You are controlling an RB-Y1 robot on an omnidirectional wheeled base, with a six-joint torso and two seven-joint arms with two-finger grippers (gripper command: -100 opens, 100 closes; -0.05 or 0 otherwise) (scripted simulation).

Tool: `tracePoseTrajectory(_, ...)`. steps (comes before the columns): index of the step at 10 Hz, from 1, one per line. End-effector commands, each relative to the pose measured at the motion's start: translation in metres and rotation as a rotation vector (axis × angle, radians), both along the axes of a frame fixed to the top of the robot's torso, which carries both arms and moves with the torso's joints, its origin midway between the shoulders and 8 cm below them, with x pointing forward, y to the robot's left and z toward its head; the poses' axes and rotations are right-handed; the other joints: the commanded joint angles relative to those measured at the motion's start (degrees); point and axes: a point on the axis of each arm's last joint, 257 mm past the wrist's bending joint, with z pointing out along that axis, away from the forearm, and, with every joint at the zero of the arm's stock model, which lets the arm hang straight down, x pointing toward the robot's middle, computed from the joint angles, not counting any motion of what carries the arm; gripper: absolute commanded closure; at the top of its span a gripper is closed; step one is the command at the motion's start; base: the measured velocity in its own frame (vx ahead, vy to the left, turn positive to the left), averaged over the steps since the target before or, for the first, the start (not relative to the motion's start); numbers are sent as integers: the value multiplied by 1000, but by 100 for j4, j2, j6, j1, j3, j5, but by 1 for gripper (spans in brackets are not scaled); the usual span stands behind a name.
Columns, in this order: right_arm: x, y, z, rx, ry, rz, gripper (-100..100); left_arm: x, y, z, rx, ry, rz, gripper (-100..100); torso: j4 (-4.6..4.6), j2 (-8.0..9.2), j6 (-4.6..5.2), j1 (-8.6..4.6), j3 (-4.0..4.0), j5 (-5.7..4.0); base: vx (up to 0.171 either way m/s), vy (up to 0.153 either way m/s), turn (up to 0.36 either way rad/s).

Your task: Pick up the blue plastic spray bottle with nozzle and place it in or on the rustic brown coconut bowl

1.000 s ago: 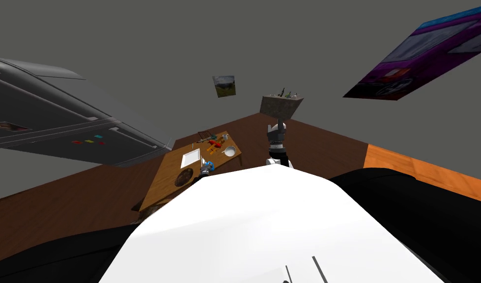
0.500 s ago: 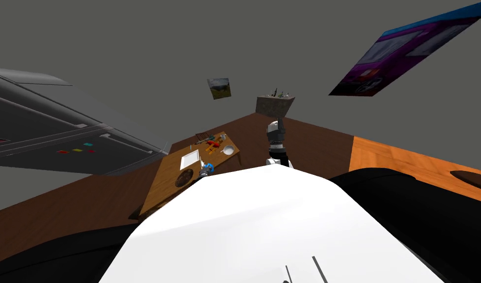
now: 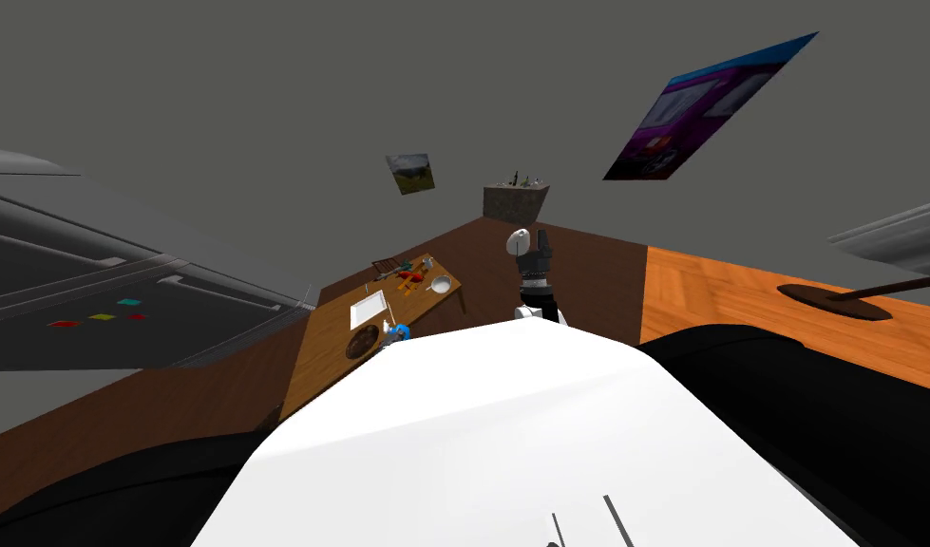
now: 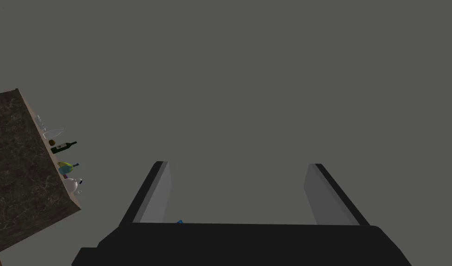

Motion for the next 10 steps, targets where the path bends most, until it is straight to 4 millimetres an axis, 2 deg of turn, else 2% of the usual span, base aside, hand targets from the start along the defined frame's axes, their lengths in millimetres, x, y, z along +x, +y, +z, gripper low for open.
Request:
tracePoseTrajectory(1, 0, 0, 0, 0, 0, 0, 0, -12, 4, 1, -21, 10, 22, 100, 0, 0, 0, 0, 0, 0, -125, 103, -111)
tracePoseTrajectory(5, 0, 0, 0, 0, 0, 0, 0, -24, 27, 20, -52, -18, 93, 100, -4, -64, -3, -25, -32, -8, -44, 78, -62)
tracePoseTrajectory(7, 0, 0, 0, 0, 0, 0, 0, -24, 52, 45, -27, -58, 127, 100, -7, -98, -8, -28, -49, -13, 73, 86, 60)
tracePoseTrajectory(10, 0, 0, 0, 0, 0, 0, 0, -24, 75, 70, 5, -100, 153, 100, -9, -115, -15, -20, -58, -11, 77, 86, 61)
